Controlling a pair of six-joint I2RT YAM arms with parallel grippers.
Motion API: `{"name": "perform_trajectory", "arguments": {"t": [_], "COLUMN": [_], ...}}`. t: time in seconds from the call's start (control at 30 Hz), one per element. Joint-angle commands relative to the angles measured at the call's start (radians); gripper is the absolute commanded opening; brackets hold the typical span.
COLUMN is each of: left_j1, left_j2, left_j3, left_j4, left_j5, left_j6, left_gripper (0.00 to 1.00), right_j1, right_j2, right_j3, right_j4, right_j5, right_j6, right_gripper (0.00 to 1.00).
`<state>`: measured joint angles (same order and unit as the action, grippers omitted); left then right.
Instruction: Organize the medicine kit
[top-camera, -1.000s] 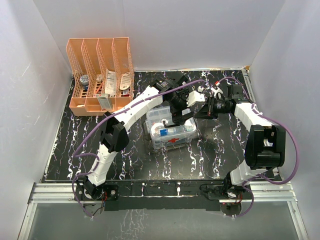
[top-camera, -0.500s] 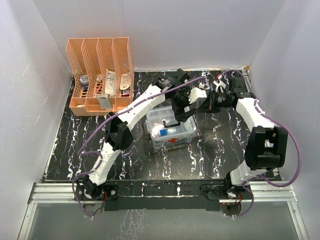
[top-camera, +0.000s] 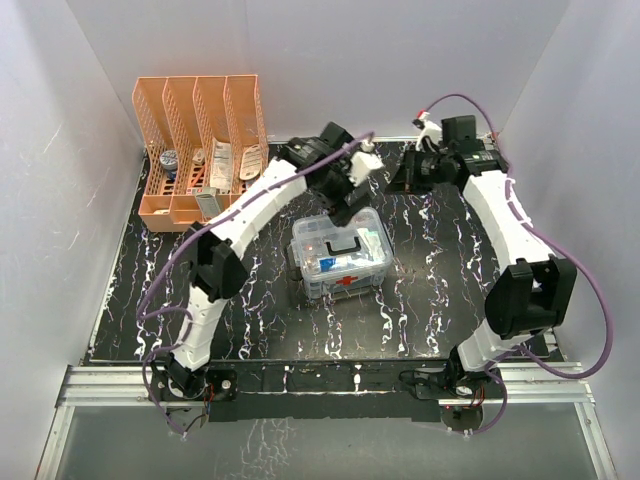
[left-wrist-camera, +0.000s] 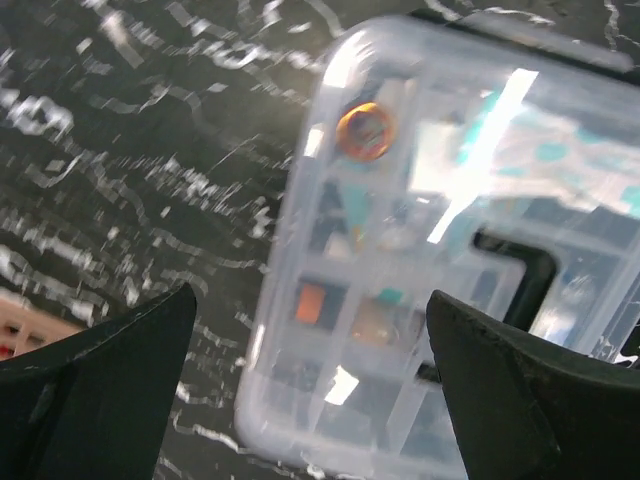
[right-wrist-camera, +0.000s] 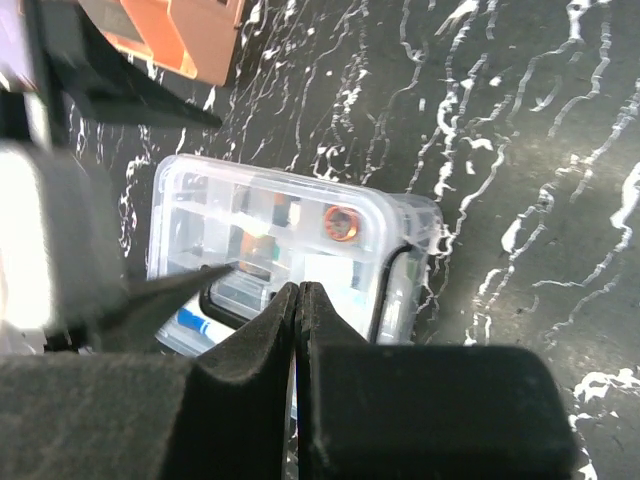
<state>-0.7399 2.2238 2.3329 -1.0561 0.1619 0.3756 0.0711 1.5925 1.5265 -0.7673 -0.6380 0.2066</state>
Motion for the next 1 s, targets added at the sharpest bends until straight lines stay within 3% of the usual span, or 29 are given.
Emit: {"name": "perform_trajectory", "arguments": {"t": [0.0,0.1,0.13,0.17,0.2,0.3,0.4,0.57,0.7,0.97], "left_j1": [0.114,0.175,0.192,0.211,0.23,0.298,0.362,0.393,0.405,0.424], "left_j2": [-0.207,-0.305,-0.336,-0.366,-0.396,-0.472,-0.542,-0.606,-0.613,-0.606], "left_j3": [-0.06,-0.178,-0.216,-0.254,-0.293,-0.393,-0.485,-0.585,-0.616,-0.67], "left_j4": [-0.027,-0.018,-0.016,-0.012,-0.004,0.008,0.024,0.048,0.073,0.127], "left_j5": [-0.056,-0.062,-0.061,-0.061,-0.058,-0.043,-0.014,0.007,0.029,0.076], "left_j6": [-0.12,-0.129,-0.124,-0.121,-0.12,-0.114,-0.108,-0.101,-0.101,-0.114], "left_gripper": [0.99,0.99,0.99,0.99,0.99,0.99,0.99,0.99,0.99,0.99], "right_j1": [0.111,0.188,0.21,0.232,0.249,0.281,0.297,0.407,0.429,0.486], "right_j2": [0.046,0.096,0.115,0.134,0.157,0.237,0.241,0.201,0.188,0.263], "right_j3": [0.135,0.206,0.231,0.262,0.306,0.422,0.431,0.404,0.41,0.426], "right_j4": [-0.101,-0.143,-0.156,-0.17,-0.188,-0.269,-0.241,-0.311,-0.437,-0.574], "right_j5": [0.105,0.14,0.155,0.168,0.181,0.195,0.184,0.229,0.18,0.143], "right_j6": [-0.069,-0.112,-0.124,-0.14,-0.152,-0.198,-0.224,-0.721,-1.112,-1.383], "right_gripper": [0.0,0.03,0.15,0.74,0.95,0.98,0.98,0.99,0.99,0.98]}}
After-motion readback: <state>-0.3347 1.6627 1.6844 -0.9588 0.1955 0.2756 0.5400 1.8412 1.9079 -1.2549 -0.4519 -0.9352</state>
